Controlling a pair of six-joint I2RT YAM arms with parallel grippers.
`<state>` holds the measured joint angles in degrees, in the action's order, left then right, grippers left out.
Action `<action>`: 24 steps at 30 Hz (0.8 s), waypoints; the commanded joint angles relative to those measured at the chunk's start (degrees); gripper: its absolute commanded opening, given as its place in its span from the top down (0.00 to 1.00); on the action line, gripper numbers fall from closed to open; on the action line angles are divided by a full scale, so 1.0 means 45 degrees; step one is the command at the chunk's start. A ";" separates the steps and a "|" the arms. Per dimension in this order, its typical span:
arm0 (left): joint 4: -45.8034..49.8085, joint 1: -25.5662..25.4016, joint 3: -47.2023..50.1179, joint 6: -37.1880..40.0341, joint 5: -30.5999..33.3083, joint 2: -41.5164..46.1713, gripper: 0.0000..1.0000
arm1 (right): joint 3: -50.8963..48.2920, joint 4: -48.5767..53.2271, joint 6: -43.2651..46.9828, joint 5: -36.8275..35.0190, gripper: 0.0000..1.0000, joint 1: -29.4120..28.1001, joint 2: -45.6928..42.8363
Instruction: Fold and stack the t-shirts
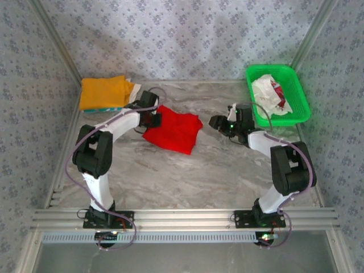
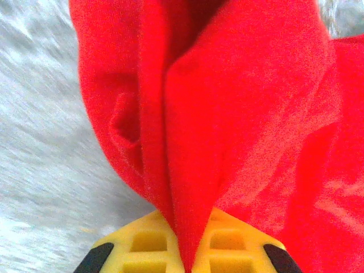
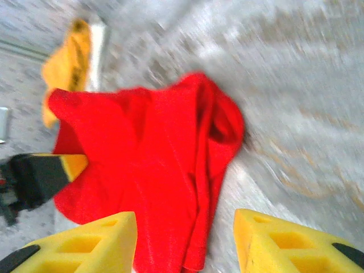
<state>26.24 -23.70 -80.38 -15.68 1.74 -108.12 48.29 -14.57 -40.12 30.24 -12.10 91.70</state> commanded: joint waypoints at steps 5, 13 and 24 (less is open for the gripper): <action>0.1934 0.0147 -0.3848 0.3640 0.2833 -0.1164 1.00 | -0.0109 -0.1677 -0.0747 0.0558 0.49 -0.0031 -0.0094; 0.2641 0.1372 -0.7391 0.4977 0.2941 -0.2834 1.00 | -0.0465 -0.1409 -0.0895 0.0448 0.48 0.0191 -0.0079; 0.4156 0.2876 -1.1920 0.5307 0.1953 -0.4684 1.00 | -0.1182 -0.0463 -0.0402 -0.0040 0.48 0.0554 -0.0445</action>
<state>42.44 -11.31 -128.62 6.94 12.08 -128.70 44.77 -18.48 -42.85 30.85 -10.48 90.89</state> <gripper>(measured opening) 0.058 0.522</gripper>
